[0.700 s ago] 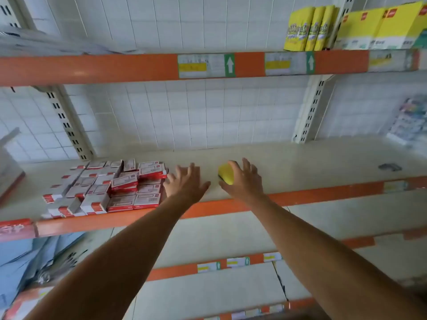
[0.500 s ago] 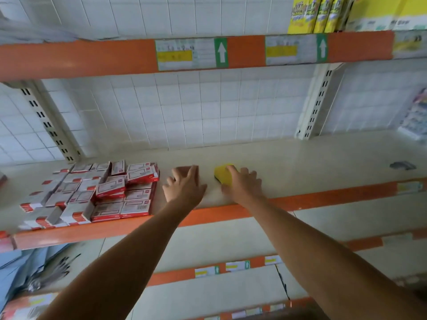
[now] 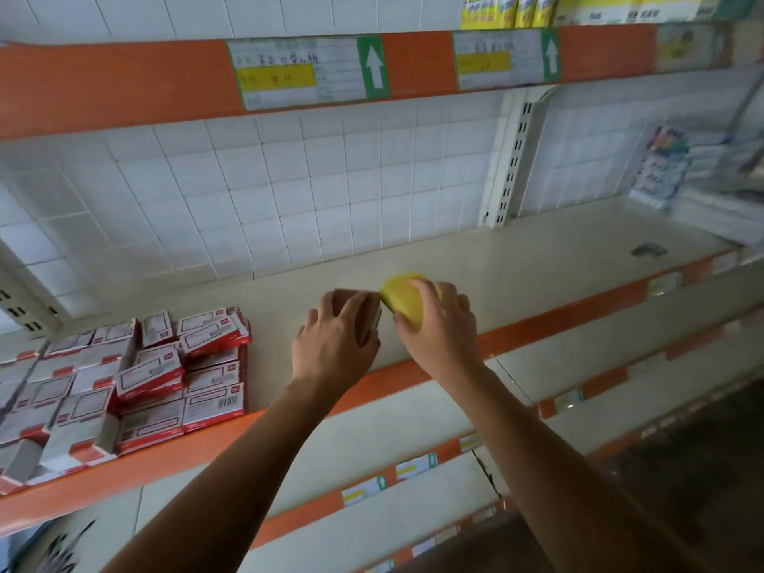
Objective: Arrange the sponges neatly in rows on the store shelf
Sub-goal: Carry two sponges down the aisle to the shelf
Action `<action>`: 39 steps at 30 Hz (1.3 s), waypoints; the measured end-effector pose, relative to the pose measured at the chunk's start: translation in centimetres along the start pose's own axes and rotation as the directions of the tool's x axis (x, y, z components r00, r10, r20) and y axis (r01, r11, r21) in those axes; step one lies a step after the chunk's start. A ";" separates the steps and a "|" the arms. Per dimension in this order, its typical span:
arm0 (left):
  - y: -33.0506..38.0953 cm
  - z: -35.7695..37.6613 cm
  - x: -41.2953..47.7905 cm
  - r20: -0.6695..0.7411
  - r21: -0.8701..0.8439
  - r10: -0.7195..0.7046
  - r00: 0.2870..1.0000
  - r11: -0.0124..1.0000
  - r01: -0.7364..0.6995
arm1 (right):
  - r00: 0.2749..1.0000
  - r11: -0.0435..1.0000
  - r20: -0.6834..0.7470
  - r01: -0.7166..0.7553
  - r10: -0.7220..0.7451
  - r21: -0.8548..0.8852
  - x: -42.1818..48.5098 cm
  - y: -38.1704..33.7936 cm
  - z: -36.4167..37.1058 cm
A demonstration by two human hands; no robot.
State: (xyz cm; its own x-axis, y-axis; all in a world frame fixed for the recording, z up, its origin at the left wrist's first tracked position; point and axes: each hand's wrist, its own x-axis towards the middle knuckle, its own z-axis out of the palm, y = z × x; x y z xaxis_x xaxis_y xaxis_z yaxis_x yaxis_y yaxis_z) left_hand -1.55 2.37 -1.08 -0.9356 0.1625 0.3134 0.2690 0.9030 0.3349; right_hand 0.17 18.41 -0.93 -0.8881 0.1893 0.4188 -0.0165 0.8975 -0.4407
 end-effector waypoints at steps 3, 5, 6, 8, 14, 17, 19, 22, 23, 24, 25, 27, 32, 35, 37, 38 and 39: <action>0.2 -0.7 -0.7 0.014 -0.025 0.086 0.996 0.996 -0.085 | 0.995 0.996 -0.033 -0.091 0.091 -0.007 -1.7 -0.3 -0.6; 0.2 -1.0 -1.1 0.028 -0.043 0.140 0.990 0.989 -0.138 | 0.988 0.989 -0.061 -0.144 0.142 -0.032 -3.2 -0.4 -0.9; 0.4 -1.0 -1.5 0.039 -0.054 0.167 0.985 0.985 -0.164 | 0.982 0.984 -0.078 -0.173 0.170 -0.042 -4.2 -0.3 -1.1; 1.0 -0.6 -2.3 0.060 -0.081 0.232 0.971 0.970 -0.227 | 0.965 0.969 -0.121 -0.242 0.233 -0.057 -6.3 0.3 -1.8; 6.1 2.0 -6.8 0.121 -0.173 0.502 0.857 0.860 -0.480 | 0.865 0.875 -0.242 -0.474 0.440 -0.103 -14.8 3.6 -6.3; 9.2 3.5 -10.1 0.149 -0.256 0.627 0.765 0.772 -0.582 | 0.796 0.818 -0.322 -0.566 0.512 -0.098 -19.7 4.6 -9.2; 11.4 4.4 -12.3 0.161 -0.297 0.691 0.704 0.715 -0.634 | 0.745 0.768 -0.367 -0.630 0.557 -0.113 -22.9 5.4 -11.3; 14.7 5.3 -16.0 0.175 -0.358 0.755 0.632 0.647 -0.673 | 0.660 0.675 -0.431 -0.724 0.615 -0.146 -27.9 6.7 -14.1; 15.8 5.5 -17.3 0.176 -0.374 0.771 0.612 0.628 -0.683 | 0.625 0.648 -0.445 -0.752 0.641 -0.123 -29.5 7.1 -14.9; 16.9 5.8 -18.7 0.175 -0.383 0.786 0.593 0.609 -0.695 | 0.591 0.627 -0.458 -0.774 0.664 -0.090 -31.2 7.6 -15.7; 18.0 6.2 -20.0 0.175 -0.391 0.803 0.569 0.587 -0.709 | 0.556 0.603 -0.468 -0.795 0.687 -0.060 -32.9 8.2 -16.6; 20.4 6.9 -22.5 0.190 -0.423 0.832 0.521 0.548 -0.721 | 0.483 0.536 -0.486 -0.844 0.728 -0.036 -35.9 9.3 -18.5; 26.2 8.4 -28.2 0.235 -0.502 0.883 0.406 0.468 -0.728 | 0.354 0.409 -0.494 -0.912 0.794 0.005 -43.3 12.2 -22.3; 29.2 9.5 -31.0 0.261 -0.523 0.893 0.367 0.450 -0.724 | 0.314 0.364 -0.487 -0.931 0.815 0.007 -46.7 14.0 -23.8; 31.1 10.2 -32.6 0.262 -0.538 0.898 0.353 0.440 -0.719 | 0.312 0.356 -0.489 -0.934 0.815 -0.002 -48.3 15.2 -24.9; 31.9 10.5 -33.3 0.261 -0.544 0.900 0.349 0.436 -0.717 | 0.309 0.351 -0.493 -0.936 0.813 -0.007 -48.9 15.8 -25.4; 32.7 10.8 -34.0 0.262 -0.548 0.900 0.347 0.435 -0.714 | 0.301 0.345 -0.495 -0.939 0.815 -0.004 -49.5 16.4 -25.8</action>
State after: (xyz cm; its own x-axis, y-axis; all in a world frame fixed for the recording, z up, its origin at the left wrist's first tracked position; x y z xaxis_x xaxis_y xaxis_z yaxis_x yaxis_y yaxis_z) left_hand 36.56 30.69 -10.35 -0.1423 0.9739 0.1770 0.9107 0.0588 0.4088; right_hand 55.71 34.01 -8.38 -0.0539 0.9857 0.1599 0.8296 0.1333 -0.5423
